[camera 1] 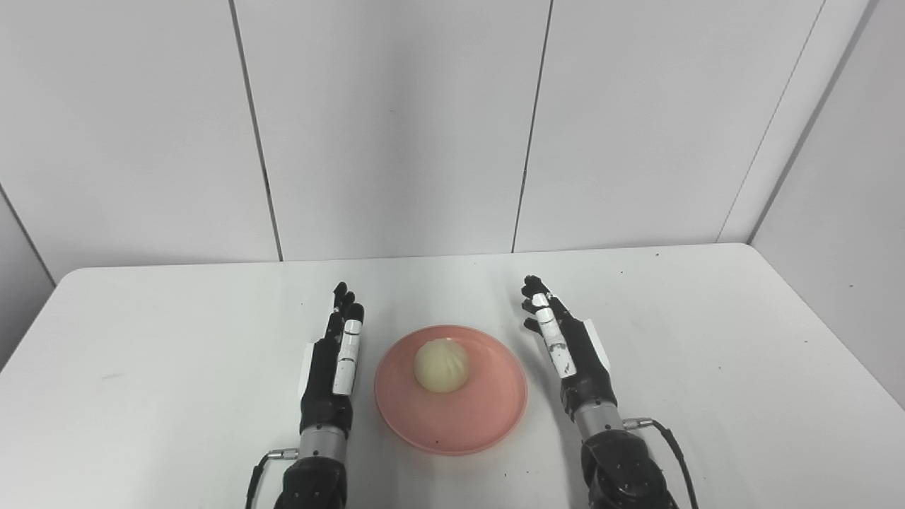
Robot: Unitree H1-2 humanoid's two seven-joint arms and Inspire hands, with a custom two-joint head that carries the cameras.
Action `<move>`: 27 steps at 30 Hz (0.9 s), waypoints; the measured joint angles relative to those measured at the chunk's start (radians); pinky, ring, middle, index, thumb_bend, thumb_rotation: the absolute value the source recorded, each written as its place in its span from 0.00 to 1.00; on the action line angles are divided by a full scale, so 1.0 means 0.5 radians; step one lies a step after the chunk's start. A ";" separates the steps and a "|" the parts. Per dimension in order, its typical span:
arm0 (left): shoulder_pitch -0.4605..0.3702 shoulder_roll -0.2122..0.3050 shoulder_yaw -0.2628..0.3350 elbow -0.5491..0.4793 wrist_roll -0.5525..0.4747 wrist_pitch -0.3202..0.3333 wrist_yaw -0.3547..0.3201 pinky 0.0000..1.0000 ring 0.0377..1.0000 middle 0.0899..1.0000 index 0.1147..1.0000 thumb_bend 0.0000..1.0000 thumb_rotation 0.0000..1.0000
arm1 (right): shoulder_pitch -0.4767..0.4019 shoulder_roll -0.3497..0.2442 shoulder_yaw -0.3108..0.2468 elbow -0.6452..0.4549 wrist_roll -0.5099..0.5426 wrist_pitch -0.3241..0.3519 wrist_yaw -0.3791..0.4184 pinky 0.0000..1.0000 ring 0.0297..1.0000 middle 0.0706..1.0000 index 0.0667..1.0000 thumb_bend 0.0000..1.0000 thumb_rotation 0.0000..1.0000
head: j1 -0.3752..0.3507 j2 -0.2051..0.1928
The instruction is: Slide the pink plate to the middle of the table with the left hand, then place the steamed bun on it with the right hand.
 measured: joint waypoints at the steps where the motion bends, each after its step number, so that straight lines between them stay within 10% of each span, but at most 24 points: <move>1: 0.000 0.000 0.000 0.000 0.000 0.000 0.000 1.00 1.00 1.00 1.00 0.63 0.96 | 0.003 -0.001 0.007 0.005 -0.001 0.000 0.000 0.93 0.90 0.89 0.87 0.75 1.00 | 0.000 0.000; 27: 0.000 0.005 -0.007 0.000 -0.047 0.001 -0.016 1.00 1.00 1.00 1.00 0.62 0.99 | 0.024 -0.050 0.048 0.032 -0.038 0.000 0.000 0.95 0.91 0.90 0.87 0.75 1.00 | -0.009 0.003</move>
